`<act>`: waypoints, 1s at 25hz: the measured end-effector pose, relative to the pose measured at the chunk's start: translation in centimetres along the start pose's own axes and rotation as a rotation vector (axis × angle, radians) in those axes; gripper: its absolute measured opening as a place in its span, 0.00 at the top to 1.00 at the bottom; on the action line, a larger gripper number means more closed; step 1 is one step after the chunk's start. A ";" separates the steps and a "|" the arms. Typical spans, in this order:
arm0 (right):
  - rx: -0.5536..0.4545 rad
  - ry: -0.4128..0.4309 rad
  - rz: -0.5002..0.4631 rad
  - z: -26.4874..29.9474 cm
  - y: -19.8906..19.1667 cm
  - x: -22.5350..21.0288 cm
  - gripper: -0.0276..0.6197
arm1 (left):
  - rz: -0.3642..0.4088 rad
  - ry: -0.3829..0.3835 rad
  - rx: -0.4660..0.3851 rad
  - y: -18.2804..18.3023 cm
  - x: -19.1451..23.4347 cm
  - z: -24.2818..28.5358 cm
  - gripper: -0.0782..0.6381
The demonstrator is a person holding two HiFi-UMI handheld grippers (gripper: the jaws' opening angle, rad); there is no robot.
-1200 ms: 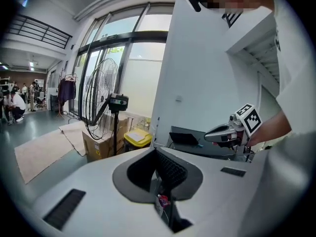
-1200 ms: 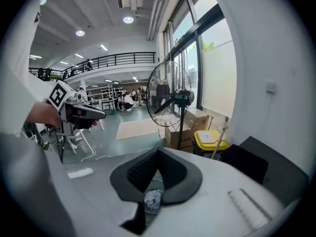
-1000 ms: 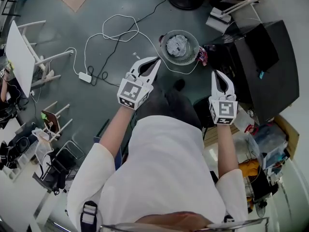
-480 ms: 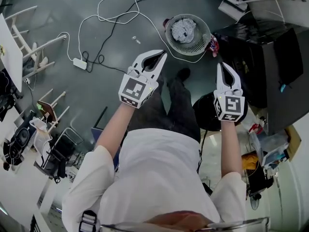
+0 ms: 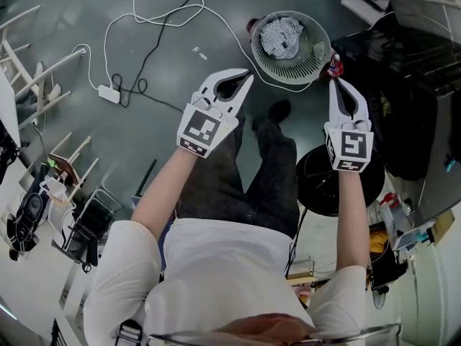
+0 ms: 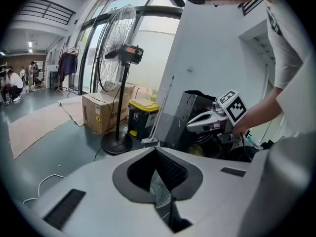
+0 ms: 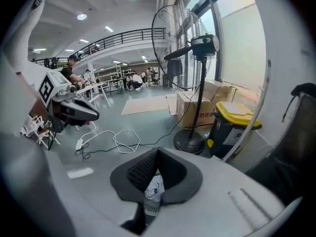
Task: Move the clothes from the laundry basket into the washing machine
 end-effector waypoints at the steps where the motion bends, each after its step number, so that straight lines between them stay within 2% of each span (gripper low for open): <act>1: 0.002 0.009 -0.022 1.3 -0.5 -0.2 0.94 | 0.008 -0.004 0.000 -0.9 0.3 0.7 0.88; 5: 0.027 0.048 -0.070 6.3 -3.3 -1.3 0.94 | 0.021 -0.011 -0.002 -4.0 1.4 3.8 0.88; 14: 0.061 0.098 -0.112 14.4 -9.3 -4.1 0.94 | 0.078 -0.028 0.007 -10.9 3.3 10.6 0.88; 22: 0.114 0.168 -0.189 21.9 -14.2 -7.5 0.94 | 0.184 -0.107 0.000 -15.4 6.5 17.6 0.88; 25: 0.146 0.204 -0.194 25.0 -16.4 -8.5 0.94 | 0.260 -0.112 0.016 -17.4 7.6 19.7 0.88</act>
Point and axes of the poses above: the fingertips, and each gripper's own axes: z forward along the fingers, x to its left, y out of its top, the point moved 8 cm from there along -z, backward along the fingers, and after that the axes turned 14 degrees about z, right-handed, at the moved point
